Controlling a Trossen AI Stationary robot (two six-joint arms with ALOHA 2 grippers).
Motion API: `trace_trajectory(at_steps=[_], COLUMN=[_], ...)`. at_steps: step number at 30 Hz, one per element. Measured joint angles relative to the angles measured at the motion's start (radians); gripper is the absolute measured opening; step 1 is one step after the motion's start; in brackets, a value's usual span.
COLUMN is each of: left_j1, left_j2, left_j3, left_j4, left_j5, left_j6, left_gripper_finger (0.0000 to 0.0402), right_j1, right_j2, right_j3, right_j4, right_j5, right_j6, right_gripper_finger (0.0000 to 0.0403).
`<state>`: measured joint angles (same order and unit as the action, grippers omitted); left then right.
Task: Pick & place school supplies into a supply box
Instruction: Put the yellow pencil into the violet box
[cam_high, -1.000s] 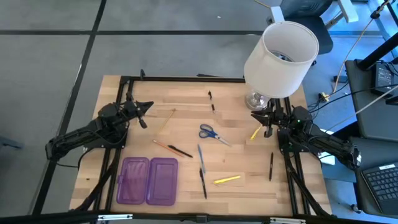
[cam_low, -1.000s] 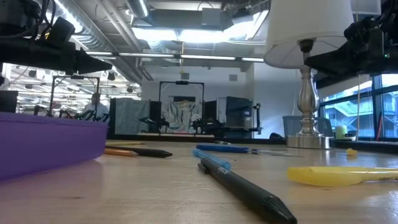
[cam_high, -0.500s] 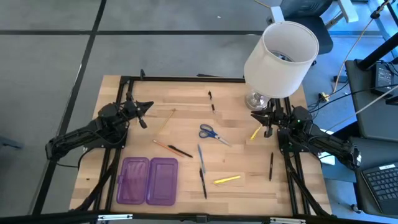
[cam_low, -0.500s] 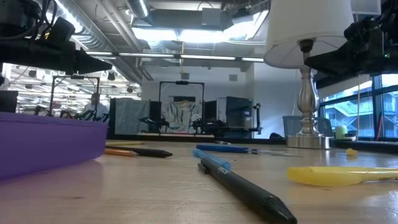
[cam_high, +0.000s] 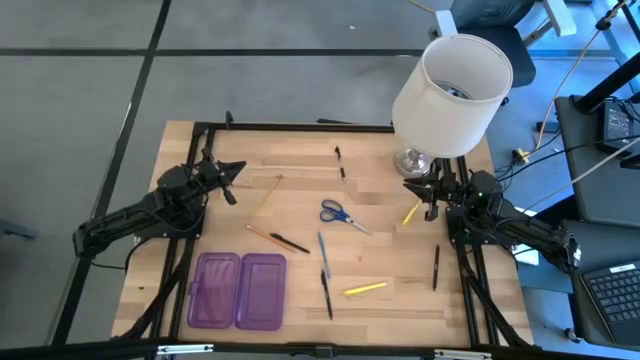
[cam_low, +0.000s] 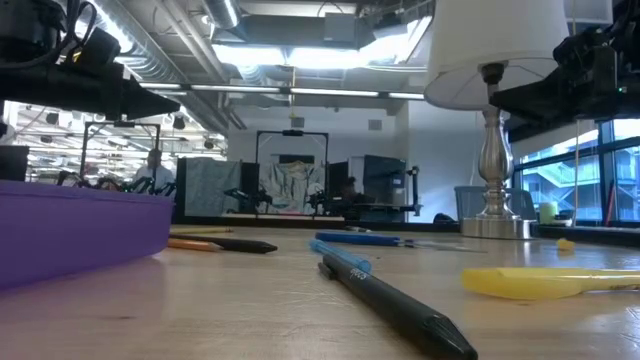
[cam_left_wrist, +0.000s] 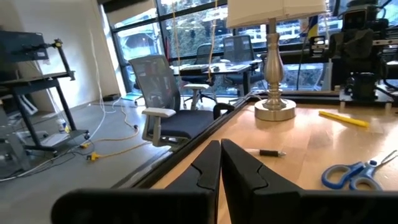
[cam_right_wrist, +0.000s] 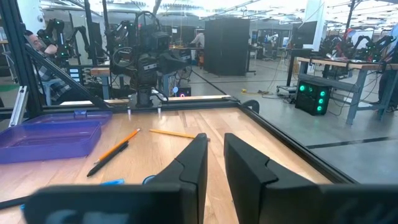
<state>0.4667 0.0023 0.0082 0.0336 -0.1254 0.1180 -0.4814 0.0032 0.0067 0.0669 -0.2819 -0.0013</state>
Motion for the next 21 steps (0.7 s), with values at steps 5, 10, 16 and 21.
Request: trace_trajectory(at_steps=[5,10,16,21], left_j1=[0.000,0.000,0.000,0.000], left_j2=[0.000,0.000,0.000,0.000], left_j3=[0.000,0.000,0.000,0.000], left_j4=[0.000,0.000,0.000,0.000], left_j5=[-0.012,-0.012,-0.012,-0.011], left_j6=[0.038,0.042,0.007,-0.042], left_gripper_finger=[0.0008,0.0017,0.0072,0.0120], right_j1=[0.000,0.000,0.000,0.000], right_j2=[0.000,0.000,0.000,0.000], right_j3=[0.000,0.000,0.000,0.000], right_j4=[0.000,-0.002,-0.003,-0.003], right_j5=[0.000,0.000,0.000,0.000], right_j6=[0.000,0.000,0.000,0.000], right_gripper_finger=[0.0060,0.0060,0.0060,0.0060])
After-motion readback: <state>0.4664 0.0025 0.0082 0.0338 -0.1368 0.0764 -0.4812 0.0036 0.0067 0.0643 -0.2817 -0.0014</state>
